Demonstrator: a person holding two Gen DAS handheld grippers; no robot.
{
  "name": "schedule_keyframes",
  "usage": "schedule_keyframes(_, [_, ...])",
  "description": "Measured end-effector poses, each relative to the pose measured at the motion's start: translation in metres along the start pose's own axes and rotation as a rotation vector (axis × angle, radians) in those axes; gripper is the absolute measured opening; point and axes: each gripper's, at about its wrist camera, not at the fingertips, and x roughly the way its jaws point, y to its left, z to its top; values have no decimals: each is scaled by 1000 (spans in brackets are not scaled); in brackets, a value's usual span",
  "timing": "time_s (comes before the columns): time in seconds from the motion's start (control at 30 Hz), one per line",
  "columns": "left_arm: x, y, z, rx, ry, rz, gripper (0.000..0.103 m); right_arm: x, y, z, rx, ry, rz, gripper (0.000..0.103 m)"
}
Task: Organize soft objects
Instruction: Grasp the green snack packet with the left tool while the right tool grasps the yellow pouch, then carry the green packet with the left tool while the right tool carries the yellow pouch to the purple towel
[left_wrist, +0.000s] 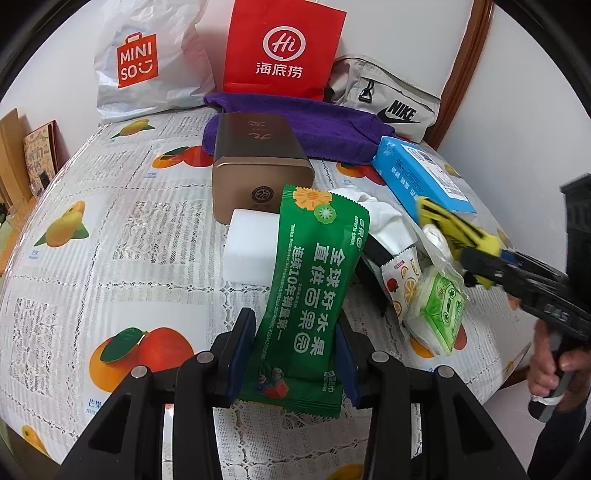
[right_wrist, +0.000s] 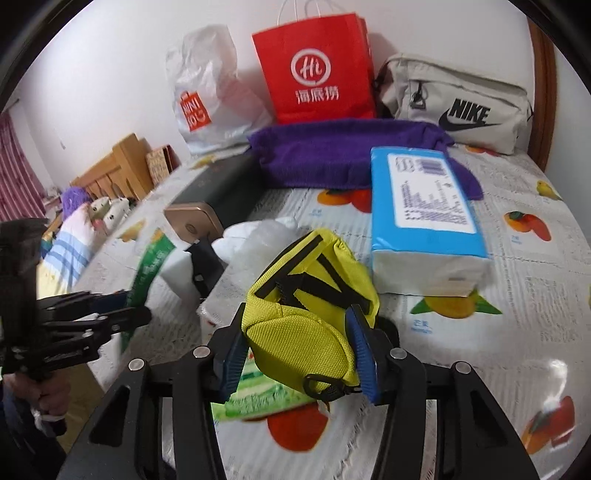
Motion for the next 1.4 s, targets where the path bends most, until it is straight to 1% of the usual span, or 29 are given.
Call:
schedule_keyframes(0.07, [-1,1,0,-8,-2,6,40,-12,-2,-3,0,-14,4,50])
schedule_keyframes(0.23, [-7,4,-1,-35,-12,27,40,-31,-20,-12,36,-29,-24,50])
schedule_keyframes(0.4, [-13,5,1,-54,-21,54,40,-39,-41,-21,83,-26,-69,50])
schedule_keyframes(0.5, [-20,5,6,-59,-32,67,40,-40,-50,-26,108,-14,-73,50])
schedule_keyframes(0.6, [-27,4,13,-63,-44,72,40,-45,-53,-27,108,-13,-71,50])
schedule_keyframes(0.8, [-38,-3,34,-60,-58,92,40,-57,-45,-19,93,-43,-50,50])
schedule_keyframes(1.0, [-44,-8,54,-48,-72,94,40,-66,-42,7,70,-84,-27,50])
schedule_keyframes(1.13, [-44,-6,73,-57,-79,104,40,-68,-42,32,42,-115,-37,50])
schedule_keyframes(1.4, [-31,-1,112,-58,-77,124,40,-50,-47,91,-1,-153,-44,50])
